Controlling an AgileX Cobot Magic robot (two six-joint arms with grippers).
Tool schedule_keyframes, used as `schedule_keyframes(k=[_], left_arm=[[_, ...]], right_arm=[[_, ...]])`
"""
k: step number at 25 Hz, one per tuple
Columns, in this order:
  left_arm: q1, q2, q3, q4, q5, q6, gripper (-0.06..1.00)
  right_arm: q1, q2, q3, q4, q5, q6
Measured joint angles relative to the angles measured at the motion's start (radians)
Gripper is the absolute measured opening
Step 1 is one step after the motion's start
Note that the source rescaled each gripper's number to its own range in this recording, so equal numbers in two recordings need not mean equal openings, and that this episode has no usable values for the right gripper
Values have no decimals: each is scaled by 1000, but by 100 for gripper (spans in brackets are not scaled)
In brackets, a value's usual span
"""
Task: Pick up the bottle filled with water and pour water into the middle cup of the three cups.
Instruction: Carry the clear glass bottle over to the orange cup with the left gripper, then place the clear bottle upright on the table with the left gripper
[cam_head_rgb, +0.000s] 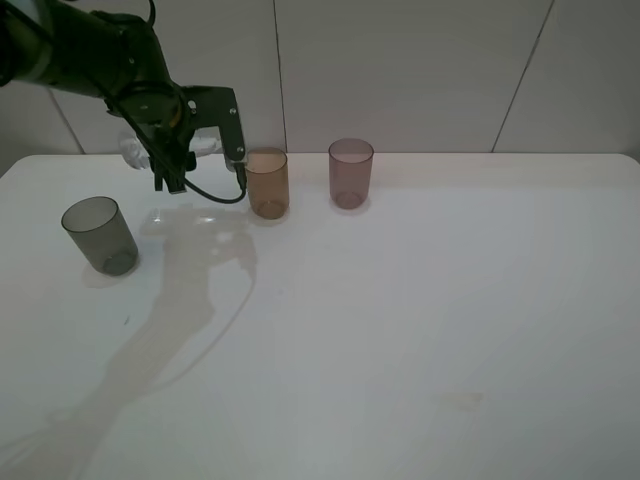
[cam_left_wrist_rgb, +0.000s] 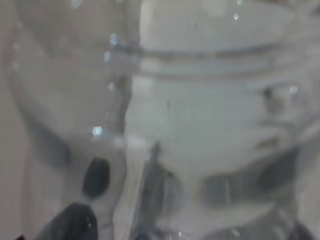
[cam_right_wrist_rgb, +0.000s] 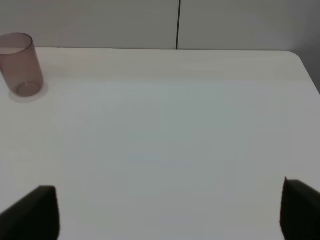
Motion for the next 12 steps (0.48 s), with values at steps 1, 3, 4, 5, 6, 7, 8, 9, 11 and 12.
schedule_keyframes(k=[1, 3, 4, 5, 6, 7, 8, 9, 11, 12], left_arm=[[-2, 0, -4, 4, 1, 7, 1], [-4, 0, -10, 12, 6, 28, 1], [-5, 0, -10, 14, 7, 41, 1], [-5, 0, -10, 18, 10, 53, 1], [-5, 0, -10, 24, 10, 60, 1], [-5, 0, -10, 28, 10, 66, 1], [-5, 0, -10, 31, 10, 70, 1], [-5, 0, -10, 32, 10, 73, 1], [-5, 3, -10, 34, 10, 83, 1], [-5, 5, -10, 35, 13, 89, 1]], right_arm=[[0, 0, 0, 0, 0, 0], [0, 0, 0, 0, 0, 0], [0, 0, 0, 0, 0, 0], [0, 0, 0, 0, 0, 0], [0, 0, 0, 0, 0, 0], [0, 0, 0, 0, 0, 0], [0, 0, 0, 0, 0, 0], [0, 0, 0, 0, 0, 0], [0, 0, 0, 0, 0, 0], [0, 0, 0, 0, 0, 0]])
